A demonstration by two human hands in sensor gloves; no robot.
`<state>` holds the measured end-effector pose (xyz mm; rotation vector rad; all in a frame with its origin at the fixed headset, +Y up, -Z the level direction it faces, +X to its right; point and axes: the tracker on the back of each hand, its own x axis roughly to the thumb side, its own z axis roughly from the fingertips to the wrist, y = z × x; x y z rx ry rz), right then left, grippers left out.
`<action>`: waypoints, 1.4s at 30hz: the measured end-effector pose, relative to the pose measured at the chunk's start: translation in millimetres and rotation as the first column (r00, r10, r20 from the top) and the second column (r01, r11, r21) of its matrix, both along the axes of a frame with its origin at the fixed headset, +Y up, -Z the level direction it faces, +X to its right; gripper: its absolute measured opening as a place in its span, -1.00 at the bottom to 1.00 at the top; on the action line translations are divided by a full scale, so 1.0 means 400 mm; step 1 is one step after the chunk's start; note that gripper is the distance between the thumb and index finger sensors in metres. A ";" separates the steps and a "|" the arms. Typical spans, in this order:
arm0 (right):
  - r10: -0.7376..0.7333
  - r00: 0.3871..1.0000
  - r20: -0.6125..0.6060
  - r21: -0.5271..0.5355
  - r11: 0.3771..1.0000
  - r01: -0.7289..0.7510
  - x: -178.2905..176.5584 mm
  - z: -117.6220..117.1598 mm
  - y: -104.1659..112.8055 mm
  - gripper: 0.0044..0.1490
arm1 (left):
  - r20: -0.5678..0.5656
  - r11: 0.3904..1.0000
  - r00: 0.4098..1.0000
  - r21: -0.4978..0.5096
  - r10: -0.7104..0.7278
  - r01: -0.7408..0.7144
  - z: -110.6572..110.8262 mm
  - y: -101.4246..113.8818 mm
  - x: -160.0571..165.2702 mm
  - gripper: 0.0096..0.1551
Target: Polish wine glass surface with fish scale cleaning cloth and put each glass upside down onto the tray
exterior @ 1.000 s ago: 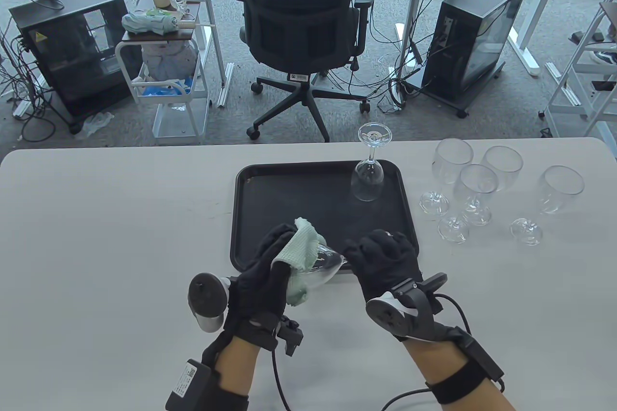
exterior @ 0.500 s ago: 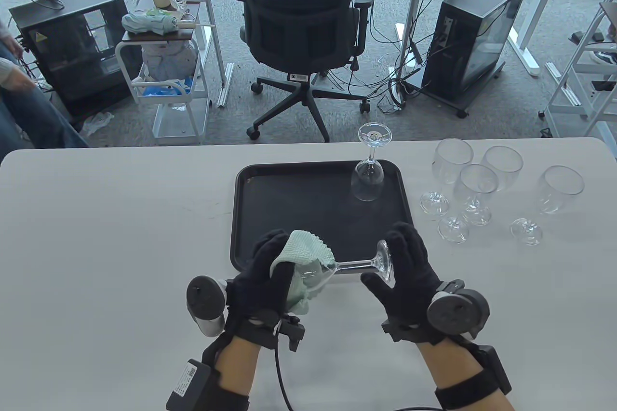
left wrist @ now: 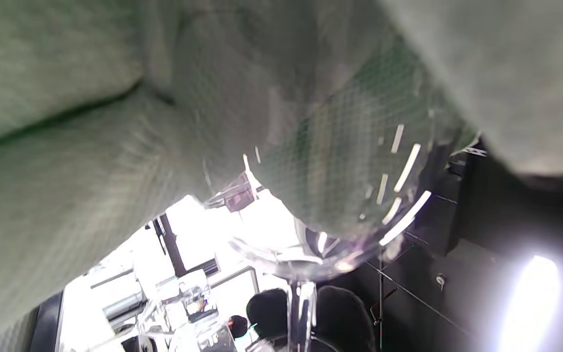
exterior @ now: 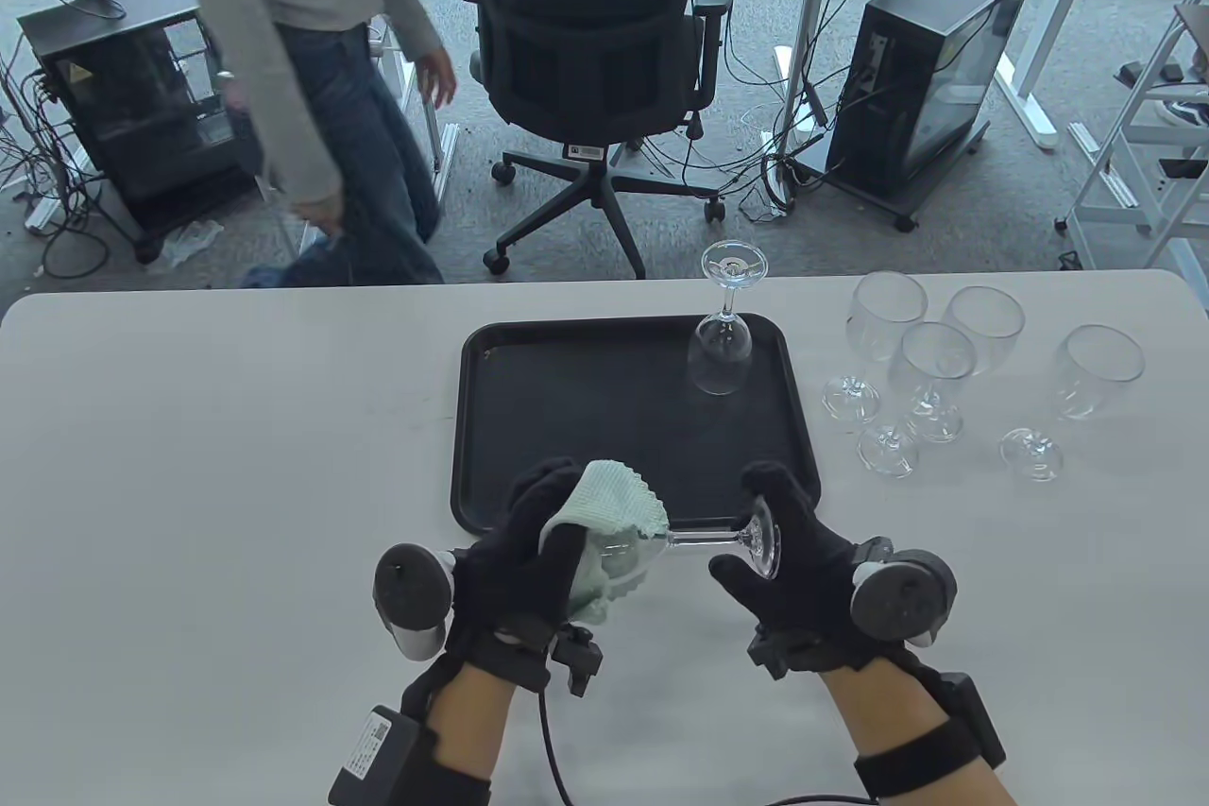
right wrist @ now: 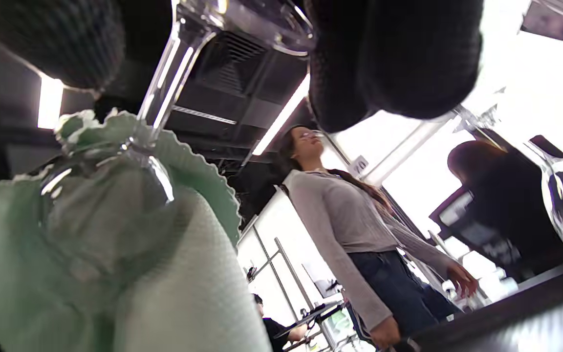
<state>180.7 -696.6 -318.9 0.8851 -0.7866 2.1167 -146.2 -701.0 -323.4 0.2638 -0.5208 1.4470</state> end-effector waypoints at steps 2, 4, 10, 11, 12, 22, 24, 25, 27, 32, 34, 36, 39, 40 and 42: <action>-0.046 0.999 -0.010 -0.004 0.999 0.046 0.002 0.005 0.003 0.22 | 0.014 1.000 1.000 -0.009 0.021 -0.021 0.000 -0.005 0.005 -0.32; -0.156 0.987 -0.032 -0.121 0.981 0.151 0.003 -0.004 0.001 0.10 | -0.008 1.000 1.000 0.017 0.005 -0.005 0.004 -0.002 0.009 -0.30; -0.267 0.960 -0.089 -0.449 0.871 0.200 0.004 -0.023 -0.005 0.11 | -0.055 0.986 0.997 0.155 -0.051 0.059 0.012 0.015 0.005 -0.32; -0.195 0.978 -0.076 -0.363 0.919 0.155 0.004 -0.019 0.001 0.18 | -0.048 0.989 0.997 0.139 -0.053 0.059 0.011 0.015 0.005 -0.33; -0.071 0.997 -0.040 -0.162 0.985 0.063 0.002 -0.003 0.011 0.23 | -0.057 0.995 0.997 0.092 -0.044 0.050 0.007 0.010 0.001 -0.33; -0.350 0.936 -0.030 -0.498 0.817 0.290 0.001 -0.020 -0.007 0.06 | -0.026 0.994 1.000 0.109 -0.018 0.021 0.010 0.009 0.007 -0.31; -0.277 0.958 -0.070 -0.457 0.863 0.216 0.001 -0.018 -0.001 0.09 | -0.045 0.990 0.998 0.133 -0.041 0.047 0.011 0.014 0.003 -0.32; -0.230 0.971 -0.062 -0.401 0.897 0.187 0.000 -0.014 0.003 0.13 | -0.036 0.992 0.999 0.116 -0.039 0.042 0.010 0.014 0.003 -0.33; -0.049 0.998 -0.030 -0.095 0.994 0.046 -0.004 0.008 0.021 0.23 | -0.032 0.999 0.999 0.046 -0.005 0.006 0.006 0.007 -0.002 -0.33; -0.033 0.999 0.016 0.043 0.999 0.032 0.000 0.022 0.032 0.17 | 0.038 0.998 0.998 -0.029 0.055 -0.054 0.001 -0.003 0.005 -0.33; -0.166 0.985 -0.037 -0.188 0.970 0.157 0.000 0.005 0.022 0.05 | 0.015 0.999 1.000 0.026 0.026 -0.026 0.005 0.001 0.004 -0.32; -0.281 0.959 -0.024 -0.435 0.867 0.243 0.001 -0.013 0.008 0.04 | -0.019 0.994 1.000 0.110 -0.017 0.019 0.009 0.010 0.004 -0.32; -0.185 0.981 -0.064 -0.371 0.917 0.149 -0.002 -0.006 0.012 0.13 | -0.026 0.993 0.999 0.110 -0.028 0.030 0.009 0.013 0.001 -0.34; -0.098 0.995 -0.020 -0.231 0.969 0.091 -0.003 0.002 0.019 0.18 | -0.036 0.995 0.999 0.093 -0.033 0.036 0.009 0.012 -0.002 -0.34; 0.062 0.998 0.020 0.029 0.998 -0.063 -0.007 0.019 0.030 0.27 | -0.006 0.999 1.000 0.041 0.008 -0.008 0.003 0.007 -0.005 -0.34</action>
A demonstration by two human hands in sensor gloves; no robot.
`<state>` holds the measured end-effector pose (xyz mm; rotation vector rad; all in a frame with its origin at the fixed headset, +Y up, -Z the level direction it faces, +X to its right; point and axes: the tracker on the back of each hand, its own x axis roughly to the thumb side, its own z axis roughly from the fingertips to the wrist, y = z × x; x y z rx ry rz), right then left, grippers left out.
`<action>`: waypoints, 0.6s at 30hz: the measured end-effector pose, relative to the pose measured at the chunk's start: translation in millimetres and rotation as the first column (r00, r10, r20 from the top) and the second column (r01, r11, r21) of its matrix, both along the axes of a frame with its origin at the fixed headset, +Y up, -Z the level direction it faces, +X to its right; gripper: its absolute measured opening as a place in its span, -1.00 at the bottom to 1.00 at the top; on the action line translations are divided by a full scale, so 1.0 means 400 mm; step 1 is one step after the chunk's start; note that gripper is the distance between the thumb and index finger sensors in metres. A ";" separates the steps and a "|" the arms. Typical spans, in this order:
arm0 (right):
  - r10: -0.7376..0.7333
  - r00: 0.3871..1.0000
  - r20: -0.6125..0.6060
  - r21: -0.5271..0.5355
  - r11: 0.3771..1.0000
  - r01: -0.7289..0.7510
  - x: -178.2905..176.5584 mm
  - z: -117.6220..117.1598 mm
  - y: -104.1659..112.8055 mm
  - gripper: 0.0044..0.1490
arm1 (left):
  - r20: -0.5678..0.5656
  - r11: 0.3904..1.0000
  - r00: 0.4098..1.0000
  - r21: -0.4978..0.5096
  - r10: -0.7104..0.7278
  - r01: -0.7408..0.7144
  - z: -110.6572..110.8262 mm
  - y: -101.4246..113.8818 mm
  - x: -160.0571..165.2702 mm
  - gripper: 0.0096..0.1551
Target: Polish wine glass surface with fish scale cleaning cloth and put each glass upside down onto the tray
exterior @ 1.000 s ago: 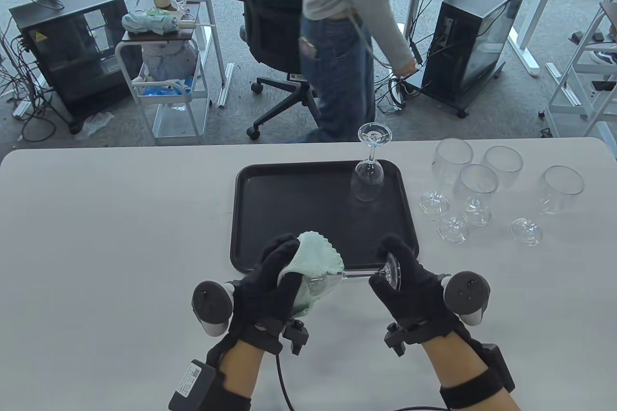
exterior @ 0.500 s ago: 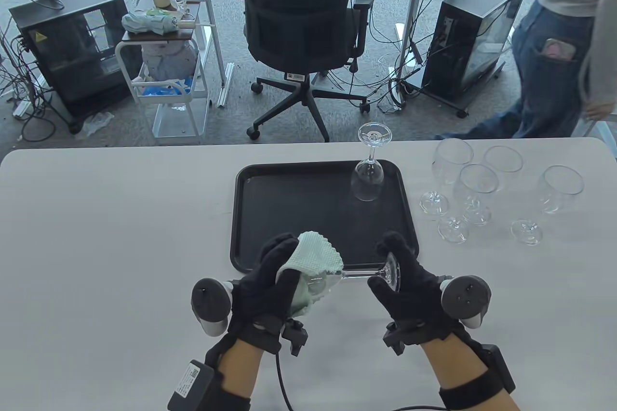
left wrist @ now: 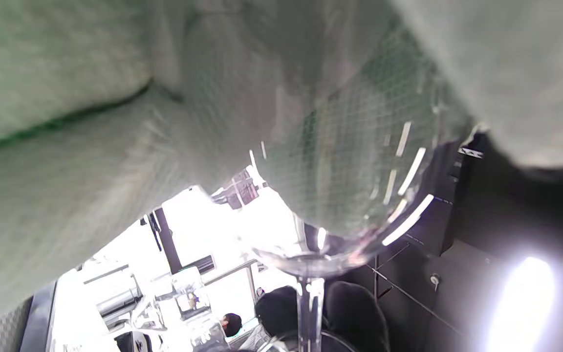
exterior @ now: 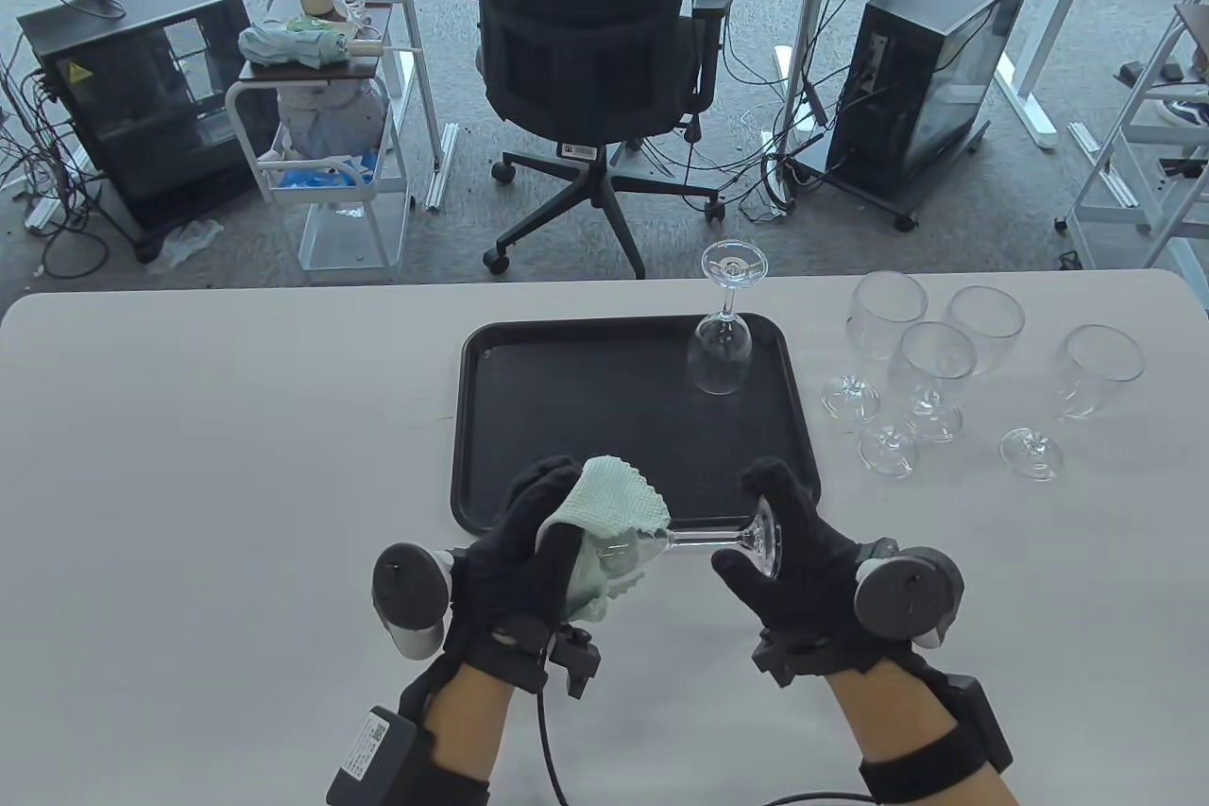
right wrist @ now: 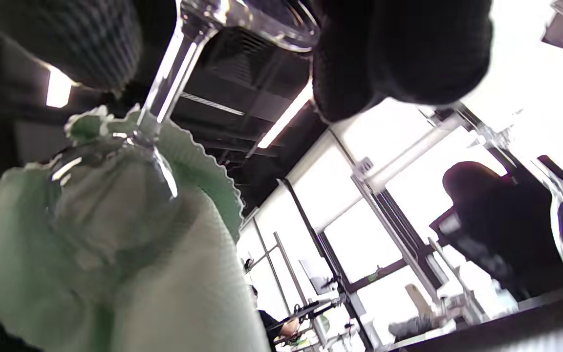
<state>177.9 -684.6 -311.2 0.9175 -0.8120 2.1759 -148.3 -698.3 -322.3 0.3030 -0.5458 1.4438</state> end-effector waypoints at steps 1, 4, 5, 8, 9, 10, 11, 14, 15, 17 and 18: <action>0.026 0.999 0.021 0.070 0.997 -0.027 0.002 0.007 0.004 0.28 | 0.028 0.999 1.000 -0.030 0.014 -0.013 -0.002 -0.002 0.001 -0.34; -0.149 0.989 -0.018 -0.070 0.987 0.147 0.006 -0.002 -0.003 0.14 | 0.019 0.999 0.999 -0.031 0.026 -0.026 0.005 0.000 0.011 -0.33; -0.203 0.978 -0.037 -0.165 0.967 0.194 0.007 -0.009 -0.007 0.08 | 0.003 1.000 1.000 -0.025 0.012 -0.012 0.008 0.002 0.012 -0.33; -0.352 0.936 -0.006 -0.500 0.811 0.302 0.012 -0.036 -0.028 0.03 | -0.018 0.997 0.999 0.064 -0.045 0.047 0.014 0.014 0.014 -0.32; -0.364 0.931 -0.013 -0.561 0.774 0.294 0.011 -0.038 -0.034 0.04 | -0.039 0.996 0.997 0.060 -0.060 0.063 0.015 0.015 0.012 -0.32; -0.366 0.929 -0.047 -0.561 0.779 0.279 0.009 -0.038 -0.038 0.04 | -0.042 0.997 0.997 0.045 -0.066 0.068 0.014 0.016 0.009 -0.33; -0.310 0.950 -0.041 -0.499 0.830 0.249 0.005 -0.037 -0.036 0.08 | -0.024 0.997 0.997 0.037 -0.074 0.074 0.011 0.018 0.006 -0.33; -0.072 0.997 -0.043 -0.141 0.988 0.065 -0.003 -0.012 -0.013 0.23 | 0.000 0.999 0.999 -0.025 -0.043 0.043 0.001 0.011 -0.006 -0.33; -0.031 0.999 -0.014 -0.045 0.999 0.030 -0.002 -0.004 -0.008 0.26 | 0.034 0.998 0.999 -0.055 -0.011 0.013 -0.001 0.007 -0.005 -0.34; -0.011 1.000 0.007 0.050 0.999 0.011 -0.001 0.007 -0.001 0.27 | 0.064 0.998 0.998 -0.063 0.005 -0.001 -0.002 0.002 0.001 -0.34; -0.057 0.998 0.005 0.026 0.998 0.057 0.001 0.006 -0.001 0.23 | 0.057 0.998 0.998 -0.056 0.013 -0.009 0.000 0.002 0.004 -0.33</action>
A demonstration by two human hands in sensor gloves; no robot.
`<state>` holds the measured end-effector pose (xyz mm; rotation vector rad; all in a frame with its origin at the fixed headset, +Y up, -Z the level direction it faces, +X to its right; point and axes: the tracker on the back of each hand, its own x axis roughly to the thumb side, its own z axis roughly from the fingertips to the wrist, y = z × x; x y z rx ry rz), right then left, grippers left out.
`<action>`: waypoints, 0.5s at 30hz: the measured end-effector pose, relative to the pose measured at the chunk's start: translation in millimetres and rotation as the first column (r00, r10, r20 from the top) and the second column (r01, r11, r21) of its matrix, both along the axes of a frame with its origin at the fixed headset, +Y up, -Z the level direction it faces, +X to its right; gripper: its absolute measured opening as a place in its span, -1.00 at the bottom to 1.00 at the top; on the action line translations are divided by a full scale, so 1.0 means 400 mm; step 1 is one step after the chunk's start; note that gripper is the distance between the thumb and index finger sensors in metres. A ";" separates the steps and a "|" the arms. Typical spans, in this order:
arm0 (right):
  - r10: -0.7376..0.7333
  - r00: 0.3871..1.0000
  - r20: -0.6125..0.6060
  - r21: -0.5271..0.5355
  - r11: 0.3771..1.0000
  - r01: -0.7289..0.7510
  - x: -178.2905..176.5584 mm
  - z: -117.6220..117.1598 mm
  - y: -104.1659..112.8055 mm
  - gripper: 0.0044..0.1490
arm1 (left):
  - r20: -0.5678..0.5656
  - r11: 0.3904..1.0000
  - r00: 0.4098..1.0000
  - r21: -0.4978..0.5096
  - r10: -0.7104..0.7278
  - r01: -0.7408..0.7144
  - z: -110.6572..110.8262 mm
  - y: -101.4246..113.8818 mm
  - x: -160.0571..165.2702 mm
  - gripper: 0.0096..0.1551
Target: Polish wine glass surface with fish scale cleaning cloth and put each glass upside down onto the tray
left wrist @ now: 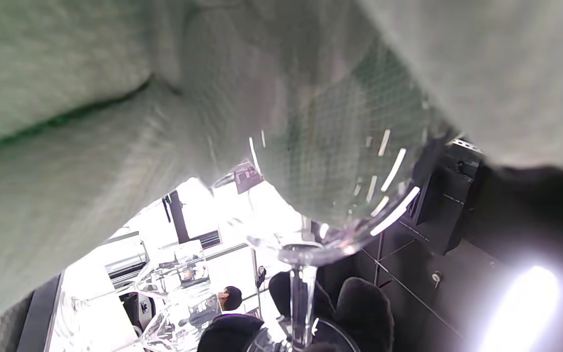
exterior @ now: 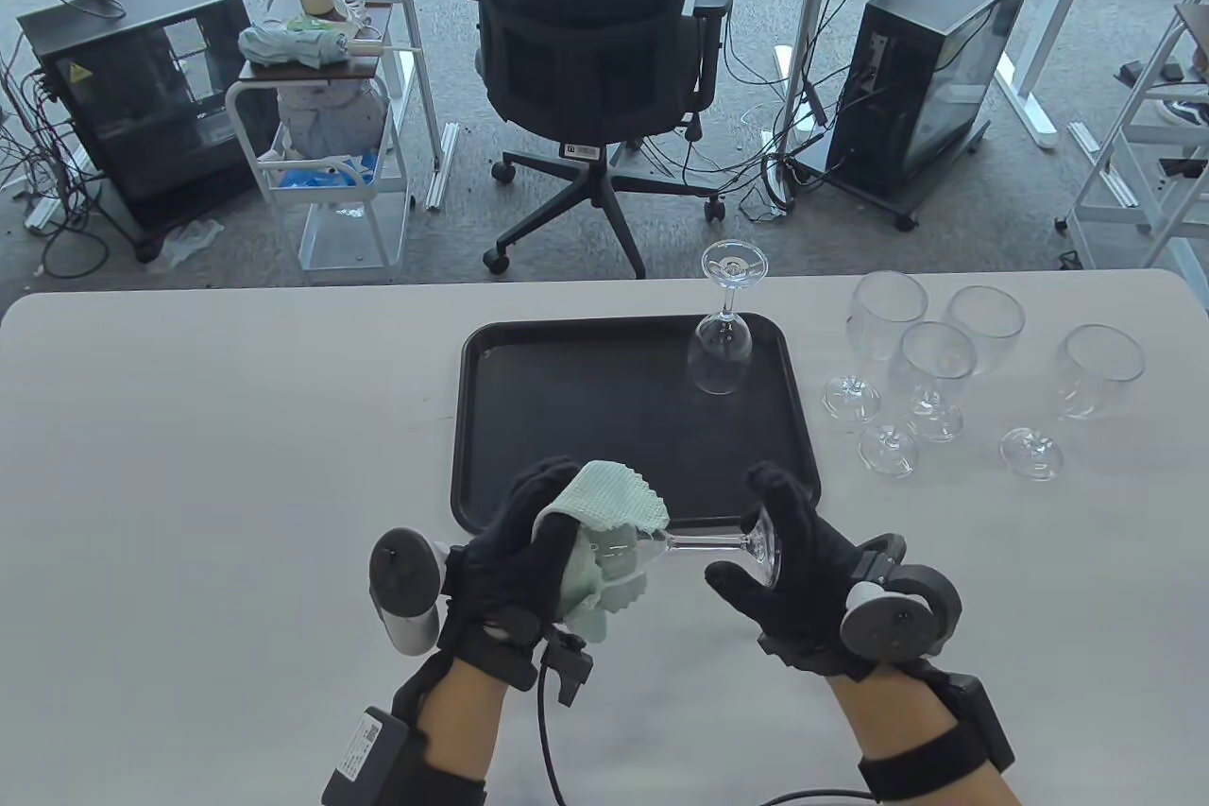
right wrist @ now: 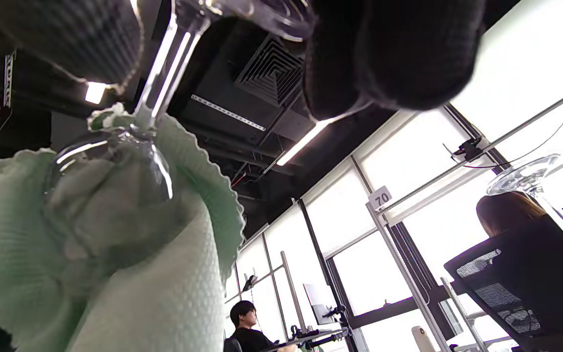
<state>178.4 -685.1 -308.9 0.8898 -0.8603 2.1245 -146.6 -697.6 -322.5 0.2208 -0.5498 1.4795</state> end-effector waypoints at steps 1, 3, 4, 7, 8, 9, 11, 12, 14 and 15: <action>-0.087 0.996 -0.018 -0.112 0.990 0.084 0.002 -0.011 -0.007 0.13 | -0.017 1.000 1.000 0.008 -0.006 0.007 0.003 0.003 0.003 -0.33; -0.202 0.978 -0.047 -0.288 0.941 0.180 0.005 -0.025 -0.019 0.00 | -0.033 0.999 0.999 0.046 -0.028 0.030 0.008 0.007 0.003 -0.32; -0.298 0.953 -0.057 -0.414 0.875 0.249 0.006 -0.035 -0.030 -0.02 | -0.041 0.996 0.998 0.083 -0.040 0.043 0.010 0.012 0.004 -0.32; -0.316 0.944 -0.091 -0.499 0.835 0.232 0.002 -0.040 -0.036 0.01 | -0.074 0.990 0.994 0.103 -0.085 0.092 0.014 0.021 -0.001 -0.33; -0.223 0.972 -0.077 -0.414 0.894 0.173 0.002 -0.034 -0.027 0.05 | -0.063 0.991 0.995 0.100 -0.078 0.084 0.012 0.021 -0.002 -0.33; -0.167 0.984 -0.053 -0.343 0.929 0.139 0.001 -0.026 -0.021 0.09 | -0.061 0.993 0.996 0.093 -0.071 0.077 0.011 0.019 -0.004 -0.34; -0.050 0.998 -0.040 -0.133 0.990 0.044 -0.003 -0.008 -0.008 0.18 | -0.051 0.997 0.998 0.056 -0.043 0.046 0.008 0.014 -0.006 -0.34; -0.036 0.999 -0.031 -0.101 0.994 0.032 -0.002 -0.005 -0.006 0.19 | -0.034 0.998 0.999 0.045 -0.034 0.036 0.007 0.013 -0.005 -0.34; -0.061 0.998 -0.027 -0.063 0.996 0.060 0.000 -0.002 -0.004 0.18 | -0.014 0.999 1.000 0.035 -0.023 0.024 0.007 0.011 -0.002 -0.33; -0.126 0.991 -0.037 -0.126 0.985 0.120 0.000 -0.008 -0.009 0.10 | -0.021 0.999 0.999 0.043 -0.026 0.027 0.010 0.015 -0.001 -0.33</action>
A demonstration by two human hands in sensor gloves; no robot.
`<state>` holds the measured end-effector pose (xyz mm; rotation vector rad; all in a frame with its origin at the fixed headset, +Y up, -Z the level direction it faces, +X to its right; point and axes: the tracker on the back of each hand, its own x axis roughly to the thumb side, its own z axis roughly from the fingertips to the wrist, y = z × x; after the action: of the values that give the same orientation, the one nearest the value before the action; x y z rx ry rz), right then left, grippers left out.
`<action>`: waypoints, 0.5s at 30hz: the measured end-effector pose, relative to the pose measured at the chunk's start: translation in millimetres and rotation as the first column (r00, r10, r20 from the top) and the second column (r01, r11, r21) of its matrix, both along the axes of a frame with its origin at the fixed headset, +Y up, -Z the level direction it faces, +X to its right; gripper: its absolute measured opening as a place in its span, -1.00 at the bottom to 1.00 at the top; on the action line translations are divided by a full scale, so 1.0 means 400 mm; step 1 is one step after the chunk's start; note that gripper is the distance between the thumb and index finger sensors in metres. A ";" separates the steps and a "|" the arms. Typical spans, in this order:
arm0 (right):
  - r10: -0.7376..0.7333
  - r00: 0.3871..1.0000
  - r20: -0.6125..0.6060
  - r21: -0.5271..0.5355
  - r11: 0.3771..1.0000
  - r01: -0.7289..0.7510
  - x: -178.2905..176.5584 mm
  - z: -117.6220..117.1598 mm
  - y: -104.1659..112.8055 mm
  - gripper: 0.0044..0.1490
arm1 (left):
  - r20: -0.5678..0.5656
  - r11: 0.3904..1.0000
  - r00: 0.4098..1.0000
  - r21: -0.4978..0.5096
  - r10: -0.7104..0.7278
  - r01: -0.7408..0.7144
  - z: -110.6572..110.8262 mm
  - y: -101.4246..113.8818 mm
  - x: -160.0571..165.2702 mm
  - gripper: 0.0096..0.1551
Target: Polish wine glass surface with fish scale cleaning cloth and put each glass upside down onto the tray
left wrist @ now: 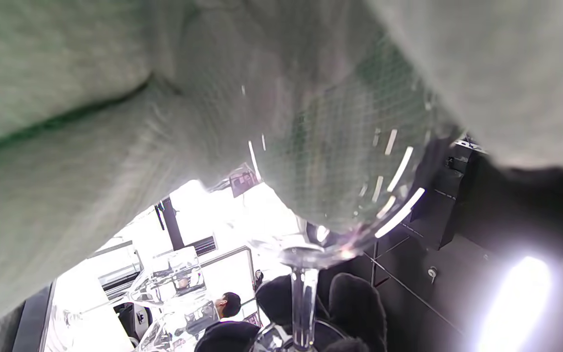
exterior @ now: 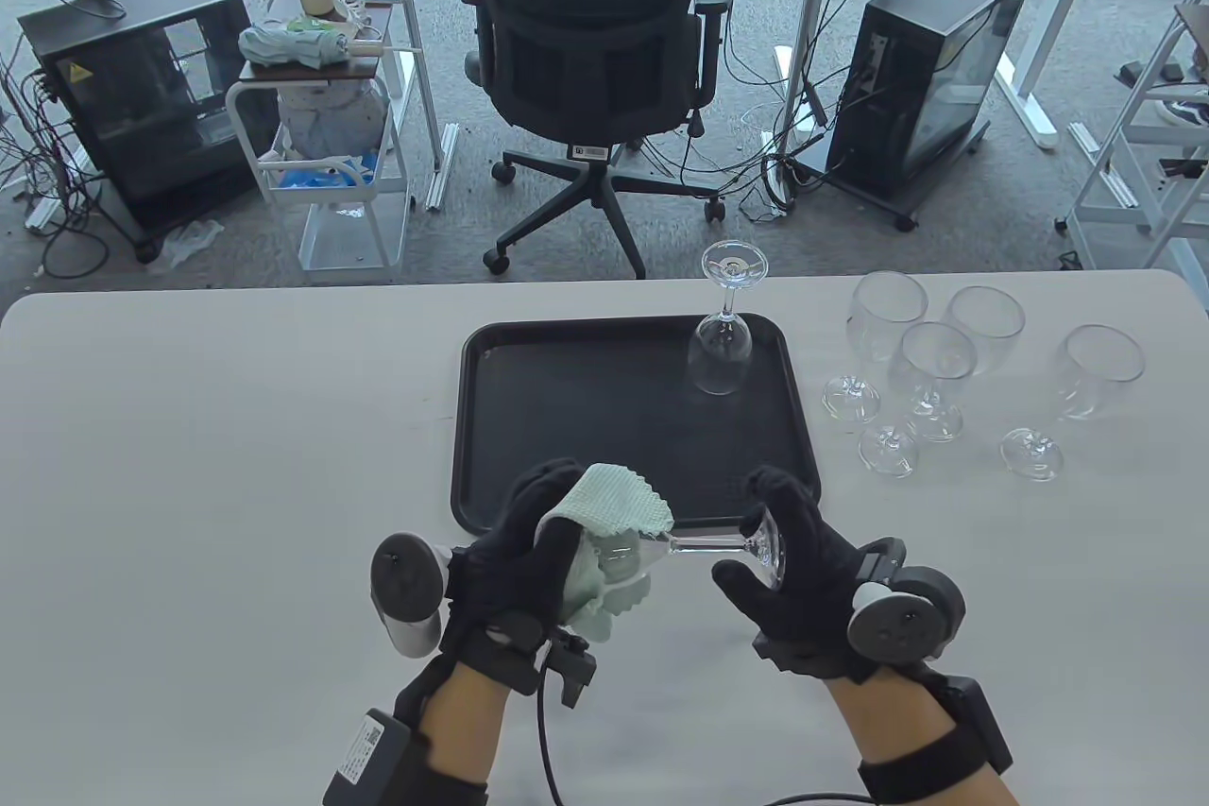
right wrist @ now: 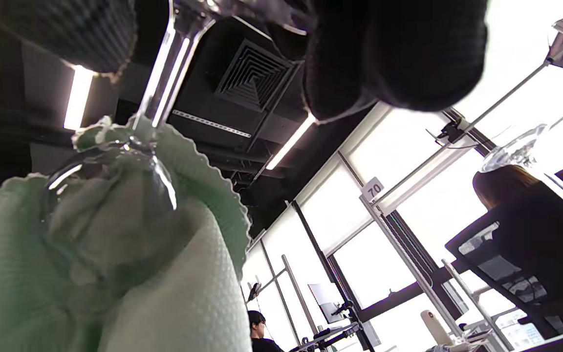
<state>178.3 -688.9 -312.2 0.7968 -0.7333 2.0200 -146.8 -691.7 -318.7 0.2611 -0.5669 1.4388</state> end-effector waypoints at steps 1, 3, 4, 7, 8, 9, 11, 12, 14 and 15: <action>-0.057 0.998 -0.017 -0.084 0.995 0.056 0.000 -0.006 -0.006 0.02 | -0.017 1.000 1.000 -0.002 -0.014 0.014 0.003 0.004 0.000 -0.33; -0.180 0.982 -0.056 -0.305 0.940 0.155 -0.003 -0.021 -0.016 -0.02 | -0.032 0.999 0.999 0.044 -0.010 0.011 0.010 0.012 -0.001 -0.33; -0.209 0.976 -0.057 -0.443 0.882 0.162 -0.004 -0.029 -0.023 0.00 | -0.058 0.997 0.998 0.067 -0.032 0.036 0.012 0.016 -0.003 -0.33; -0.195 0.976 -0.094 -0.437 0.889 0.135 -0.004 -0.027 -0.024 0.02 | -0.070 0.994 0.996 0.097 -0.049 0.055 0.014 0.019 -0.003 -0.35; -0.158 0.985 -0.070 -0.378 0.918 0.121 -0.004 -0.024 -0.020 0.06 | -0.072 0.994 0.996 0.088 -0.051 0.057 0.014 0.019 -0.002 -0.35; -0.064 0.997 -0.049 -0.243 0.969 0.050 -0.003 -0.016 -0.012 0.13 | -0.078 0.995 0.996 0.083 -0.053 0.060 0.013 0.017 -0.004 -0.35; 0.028 0.999 -0.037 -0.078 0.996 -0.031 -0.004 -0.005 -0.002 0.20 | -0.053 0.998 0.998 0.052 -0.033 0.036 0.006 0.012 -0.008 -0.35; 0.073 0.997 -0.019 0.008 0.997 -0.073 -0.005 0.002 0.005 0.24 | -0.024 1.000 1.000 0.028 -0.008 0.009 0.003 0.008 -0.008 -0.35; 0.069 0.998 0.002 0.051 0.996 -0.069 -0.004 0.008 0.009 0.24 | -0.009 1.000 1.000 0.021 0.011 -0.010 0.003 0.006 -0.006 -0.35; 0.033 0.999 -0.002 0.009 0.999 -0.033 -0.004 0.004 0.005 0.20 | -0.026 1.000 1.000 0.024 0.005 -0.004 0.007 0.009 -0.004 -0.35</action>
<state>176.7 -686.7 -310.8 0.8209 -0.7324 2.0463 -148.4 -688.2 -315.9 0.2998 -0.5635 1.4316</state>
